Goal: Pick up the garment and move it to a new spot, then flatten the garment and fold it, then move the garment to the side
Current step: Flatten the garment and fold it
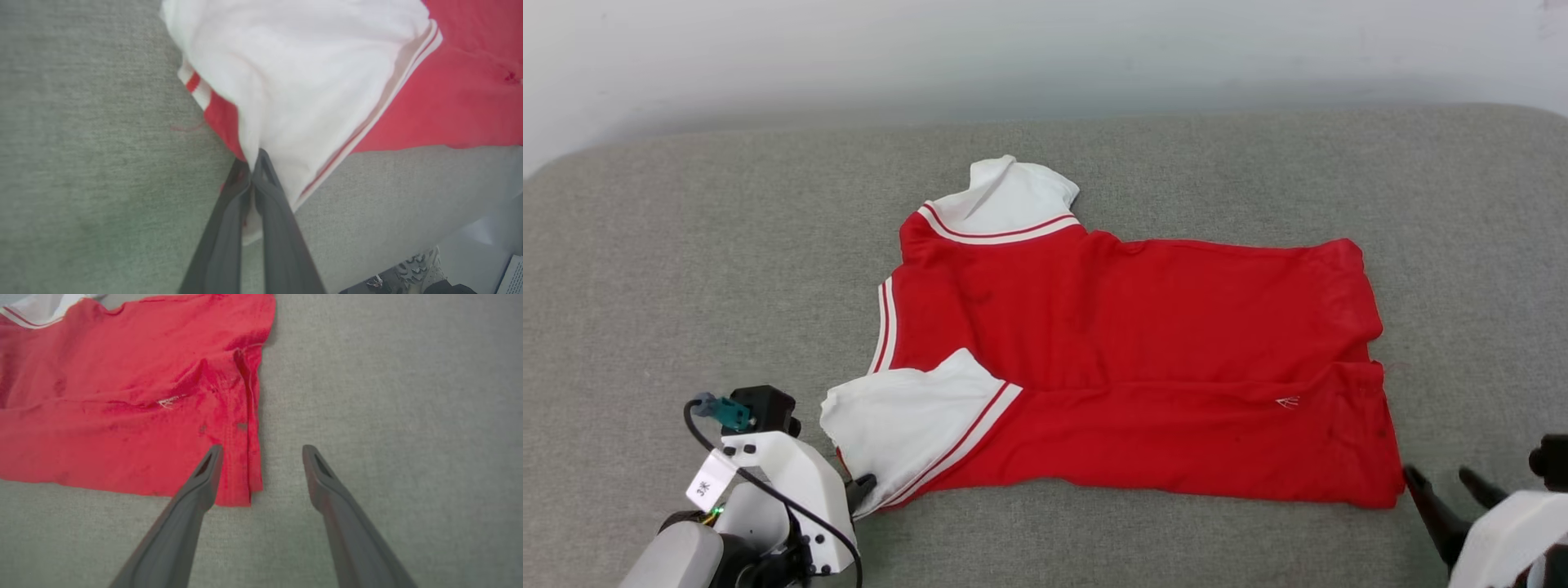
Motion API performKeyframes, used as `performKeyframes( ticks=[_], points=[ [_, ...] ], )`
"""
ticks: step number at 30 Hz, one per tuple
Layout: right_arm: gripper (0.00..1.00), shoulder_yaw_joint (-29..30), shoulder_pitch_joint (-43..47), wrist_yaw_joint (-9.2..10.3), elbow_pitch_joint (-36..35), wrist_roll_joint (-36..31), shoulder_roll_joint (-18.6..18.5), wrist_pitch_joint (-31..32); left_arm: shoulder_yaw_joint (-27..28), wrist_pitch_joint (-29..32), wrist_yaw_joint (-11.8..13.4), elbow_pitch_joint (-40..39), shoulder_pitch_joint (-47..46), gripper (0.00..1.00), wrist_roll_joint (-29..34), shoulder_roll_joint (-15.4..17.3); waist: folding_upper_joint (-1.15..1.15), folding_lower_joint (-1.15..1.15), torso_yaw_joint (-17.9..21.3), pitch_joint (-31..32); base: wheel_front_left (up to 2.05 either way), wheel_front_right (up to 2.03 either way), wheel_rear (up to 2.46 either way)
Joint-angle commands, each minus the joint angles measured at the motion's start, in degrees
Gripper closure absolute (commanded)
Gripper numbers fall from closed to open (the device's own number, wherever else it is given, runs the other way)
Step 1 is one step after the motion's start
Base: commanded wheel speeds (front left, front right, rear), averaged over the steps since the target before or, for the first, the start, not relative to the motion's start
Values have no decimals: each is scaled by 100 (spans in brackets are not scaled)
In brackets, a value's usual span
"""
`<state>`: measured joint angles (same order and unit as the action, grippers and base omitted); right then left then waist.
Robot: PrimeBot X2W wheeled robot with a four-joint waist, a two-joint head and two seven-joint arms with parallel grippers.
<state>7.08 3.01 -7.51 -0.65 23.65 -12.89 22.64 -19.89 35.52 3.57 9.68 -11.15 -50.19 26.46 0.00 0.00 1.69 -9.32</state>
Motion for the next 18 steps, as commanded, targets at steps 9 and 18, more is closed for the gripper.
performKeyframes(
  ticks=[9, 18],
  points=[
    [0, 85, -160, 4, -3, 229, -133, 1503, 38, -348, 87, -799, 67, 100, 281, 112, 0, 0, -190, -96, 0, 0, 0],
    [0, -340, -684, 4, 954, 318, -144, 1839, -58, -480, 93, -1141, -141, 100, 471, 68, 0, 0, -331, -366, 0, 0, 0]
  ],
)
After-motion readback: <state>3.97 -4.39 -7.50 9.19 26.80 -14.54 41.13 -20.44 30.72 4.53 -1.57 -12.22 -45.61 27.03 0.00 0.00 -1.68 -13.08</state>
